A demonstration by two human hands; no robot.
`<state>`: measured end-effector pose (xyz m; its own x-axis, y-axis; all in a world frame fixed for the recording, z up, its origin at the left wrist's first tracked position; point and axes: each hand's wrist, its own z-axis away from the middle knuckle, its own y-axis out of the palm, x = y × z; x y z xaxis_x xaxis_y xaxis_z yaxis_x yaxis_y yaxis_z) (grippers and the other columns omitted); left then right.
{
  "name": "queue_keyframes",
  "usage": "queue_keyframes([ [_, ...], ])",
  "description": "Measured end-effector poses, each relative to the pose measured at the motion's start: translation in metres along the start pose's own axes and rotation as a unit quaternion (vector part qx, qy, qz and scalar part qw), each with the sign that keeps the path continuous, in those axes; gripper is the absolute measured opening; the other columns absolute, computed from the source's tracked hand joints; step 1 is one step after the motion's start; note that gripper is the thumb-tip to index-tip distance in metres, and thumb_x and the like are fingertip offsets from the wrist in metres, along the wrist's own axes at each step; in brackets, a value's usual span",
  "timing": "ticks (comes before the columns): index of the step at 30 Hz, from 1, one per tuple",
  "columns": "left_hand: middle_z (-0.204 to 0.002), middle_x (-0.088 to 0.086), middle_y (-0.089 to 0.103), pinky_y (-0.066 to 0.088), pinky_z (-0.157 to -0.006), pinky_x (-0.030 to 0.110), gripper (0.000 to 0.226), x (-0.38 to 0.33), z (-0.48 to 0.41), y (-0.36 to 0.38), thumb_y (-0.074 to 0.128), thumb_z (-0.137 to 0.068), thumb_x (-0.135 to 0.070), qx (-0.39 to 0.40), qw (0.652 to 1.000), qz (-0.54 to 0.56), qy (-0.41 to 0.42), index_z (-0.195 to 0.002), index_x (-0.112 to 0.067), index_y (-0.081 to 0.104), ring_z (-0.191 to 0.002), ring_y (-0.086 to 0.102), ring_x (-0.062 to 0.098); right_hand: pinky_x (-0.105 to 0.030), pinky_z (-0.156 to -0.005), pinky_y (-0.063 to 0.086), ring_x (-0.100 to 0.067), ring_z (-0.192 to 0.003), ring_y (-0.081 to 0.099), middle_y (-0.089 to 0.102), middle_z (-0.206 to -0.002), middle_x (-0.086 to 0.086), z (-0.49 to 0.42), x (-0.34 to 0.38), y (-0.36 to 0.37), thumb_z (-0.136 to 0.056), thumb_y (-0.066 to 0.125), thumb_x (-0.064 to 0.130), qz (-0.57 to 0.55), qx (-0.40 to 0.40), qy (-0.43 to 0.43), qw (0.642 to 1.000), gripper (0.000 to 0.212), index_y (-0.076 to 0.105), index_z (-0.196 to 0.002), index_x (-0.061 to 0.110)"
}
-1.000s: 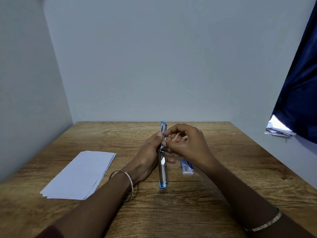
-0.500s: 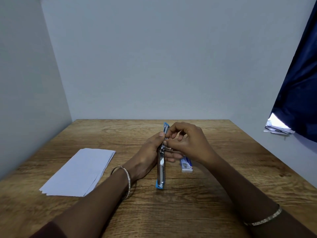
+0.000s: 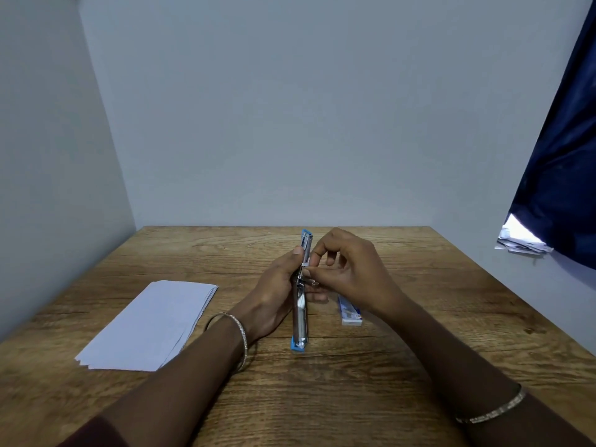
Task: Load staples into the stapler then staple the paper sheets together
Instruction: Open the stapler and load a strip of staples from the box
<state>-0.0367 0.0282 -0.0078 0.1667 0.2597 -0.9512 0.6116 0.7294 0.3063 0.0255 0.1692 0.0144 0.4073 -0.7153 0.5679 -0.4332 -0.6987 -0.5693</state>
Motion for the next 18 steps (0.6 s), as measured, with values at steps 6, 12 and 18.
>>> queue_keyframes([
  [6,-0.085,0.019,0.079,0.062,-0.057,0.032,0.039,-0.005,0.0,-0.002,0.031,-0.11,-0.035,-0.041,0.994,0.094,-0.023,-0.096,-0.007,0.055,-0.069,0.078,0.026,-0.02,-0.062,0.054,-0.003,-0.064,0.066,0.076,-0.075,0.005,-0.007,-0.001,-0.022,-0.078,0.086,0.011,0.005,-0.062,0.036,0.997,0.011,0.076,-0.076,0.014],
  [12,-0.063,0.009,0.069,0.05,-0.045,0.025,0.036,-0.006,-0.001,-0.004,0.036,-0.109,-0.032,-0.072,0.991,0.112,-0.032,-0.086,-0.011,0.055,-0.046,0.059,0.015,-0.024,-0.066,0.049,-0.004,-0.059,0.062,0.069,-0.06,0.007,0.0,-0.013,-0.063,-0.073,0.072,0.005,0.217,0.047,0.109,0.969,0.019,0.068,-0.061,0.019],
  [18,-0.062,0.003,0.044,0.038,-0.038,0.022,0.034,-0.004,-0.003,-0.002,0.038,-0.108,-0.033,-0.081,0.986,0.142,-0.031,-0.091,-0.008,0.055,-0.04,0.039,0.012,-0.025,-0.065,0.046,-0.015,-0.071,0.065,0.077,-0.073,-0.002,0.006,-0.021,-0.065,-0.074,0.068,0.003,0.264,0.133,0.144,0.944,0.01,0.075,-0.069,0.01],
])
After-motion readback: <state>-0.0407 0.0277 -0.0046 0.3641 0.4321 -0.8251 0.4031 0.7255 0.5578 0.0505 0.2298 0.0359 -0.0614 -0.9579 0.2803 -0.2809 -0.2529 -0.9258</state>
